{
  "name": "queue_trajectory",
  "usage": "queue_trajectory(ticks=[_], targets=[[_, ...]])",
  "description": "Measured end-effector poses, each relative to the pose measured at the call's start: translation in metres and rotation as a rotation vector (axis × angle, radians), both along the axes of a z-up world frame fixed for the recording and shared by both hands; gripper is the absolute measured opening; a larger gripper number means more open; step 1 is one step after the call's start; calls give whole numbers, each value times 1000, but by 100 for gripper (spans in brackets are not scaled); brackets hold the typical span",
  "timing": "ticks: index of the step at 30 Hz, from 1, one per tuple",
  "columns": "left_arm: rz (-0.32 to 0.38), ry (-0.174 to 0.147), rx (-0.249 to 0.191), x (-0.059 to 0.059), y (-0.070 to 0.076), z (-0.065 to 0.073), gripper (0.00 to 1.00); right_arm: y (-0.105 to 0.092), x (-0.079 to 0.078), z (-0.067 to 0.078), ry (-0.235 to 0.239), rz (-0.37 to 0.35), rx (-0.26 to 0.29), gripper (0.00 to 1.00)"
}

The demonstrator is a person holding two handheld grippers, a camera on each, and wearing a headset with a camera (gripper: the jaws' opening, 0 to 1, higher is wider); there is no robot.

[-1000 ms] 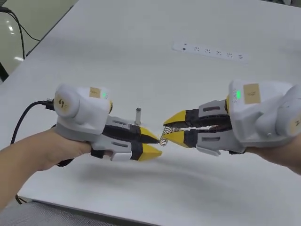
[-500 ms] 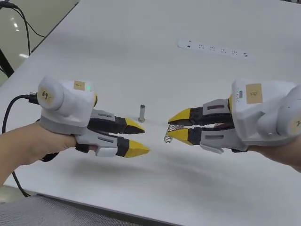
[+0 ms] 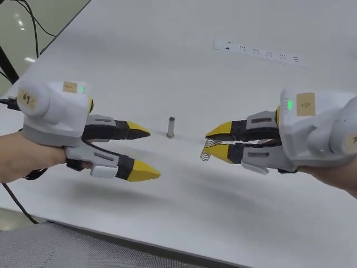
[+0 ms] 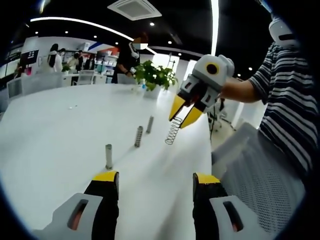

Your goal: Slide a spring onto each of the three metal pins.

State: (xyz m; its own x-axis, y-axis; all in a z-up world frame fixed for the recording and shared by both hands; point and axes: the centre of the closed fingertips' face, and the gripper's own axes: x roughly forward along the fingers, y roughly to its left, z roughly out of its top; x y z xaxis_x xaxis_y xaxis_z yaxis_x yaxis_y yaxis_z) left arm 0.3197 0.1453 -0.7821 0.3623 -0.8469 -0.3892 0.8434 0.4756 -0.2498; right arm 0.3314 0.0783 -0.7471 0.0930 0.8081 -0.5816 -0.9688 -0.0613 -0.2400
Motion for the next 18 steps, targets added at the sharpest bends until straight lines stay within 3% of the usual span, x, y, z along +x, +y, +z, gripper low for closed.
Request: queue_trajectory(ticks=[5,18], targets=[[31,-4,23,1,11,-4,70,-3,1,-3,-13,-5,-13,8],[104,5,28,6,26,-9,95,-5,1,-11,-11,1,-37,8]])
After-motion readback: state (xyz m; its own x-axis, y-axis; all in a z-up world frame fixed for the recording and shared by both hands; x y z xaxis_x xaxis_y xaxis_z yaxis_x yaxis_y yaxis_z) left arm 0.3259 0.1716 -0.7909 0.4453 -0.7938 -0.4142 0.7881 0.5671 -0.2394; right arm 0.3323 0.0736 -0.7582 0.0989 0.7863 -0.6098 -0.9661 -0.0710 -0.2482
